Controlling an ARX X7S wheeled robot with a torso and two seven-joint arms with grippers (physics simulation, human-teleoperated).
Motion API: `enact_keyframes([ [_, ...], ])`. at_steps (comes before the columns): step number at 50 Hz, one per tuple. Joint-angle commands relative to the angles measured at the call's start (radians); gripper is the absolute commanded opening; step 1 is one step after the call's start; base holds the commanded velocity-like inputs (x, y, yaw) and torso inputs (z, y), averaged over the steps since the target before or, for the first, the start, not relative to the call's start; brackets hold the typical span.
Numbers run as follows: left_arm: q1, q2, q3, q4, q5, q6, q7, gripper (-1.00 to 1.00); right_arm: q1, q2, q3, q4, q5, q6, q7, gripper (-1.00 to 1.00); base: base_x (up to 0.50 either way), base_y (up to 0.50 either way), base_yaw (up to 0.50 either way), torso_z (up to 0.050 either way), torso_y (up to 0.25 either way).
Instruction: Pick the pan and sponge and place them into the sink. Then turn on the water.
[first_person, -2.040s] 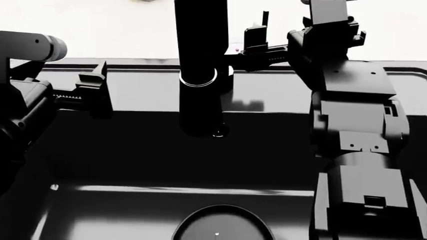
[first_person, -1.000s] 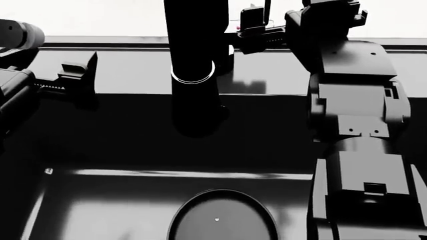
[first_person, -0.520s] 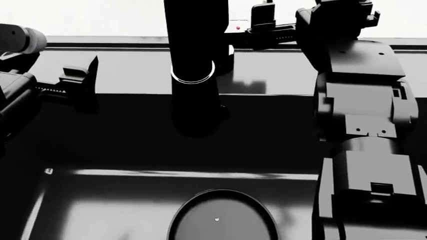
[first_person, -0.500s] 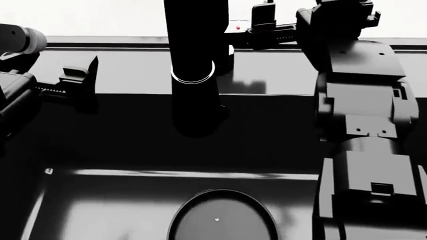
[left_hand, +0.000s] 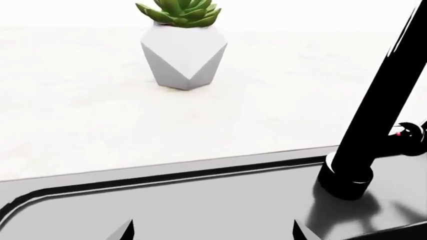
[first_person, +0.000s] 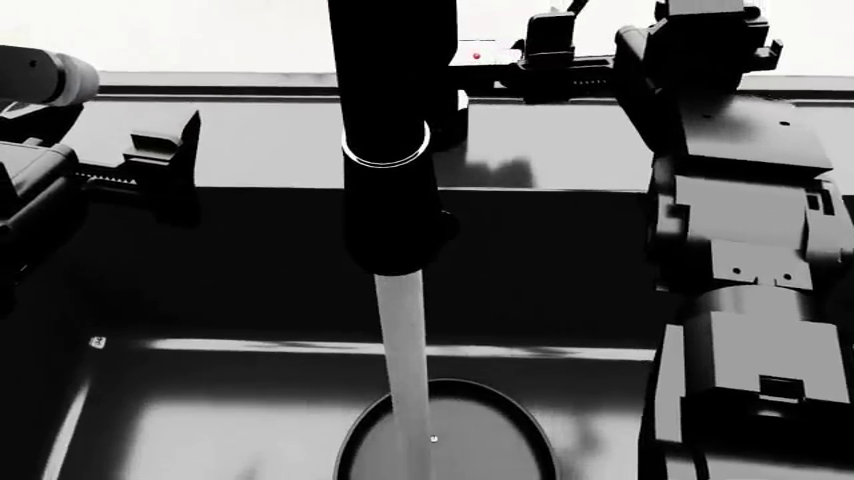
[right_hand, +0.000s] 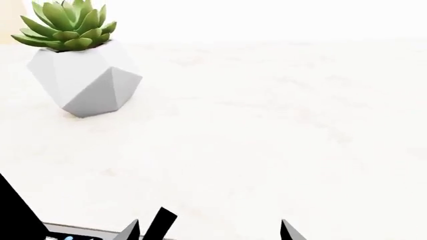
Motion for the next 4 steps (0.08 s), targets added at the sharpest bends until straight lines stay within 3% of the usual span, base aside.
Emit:
enact_keyframes([
  [1, 0.005, -0.003, -0.001, 0.002, -0.005, 0.001, -0.002, 1.00, -0.020, 0.018, 0.026, 0.002, -0.007, -0.005, 0.010, 1.00, 0.00, 0.00, 0.00, 0.000, 0.000],
  [4, 0.006, -0.007, -0.002, 0.003, -0.006, 0.000, -0.001, 1.00, -0.027, 0.017, 0.033, 0.002, -0.007, -0.005, 0.007, 1.00, 0.00, 0.00, 0.00, 0.000, 0.000],
])
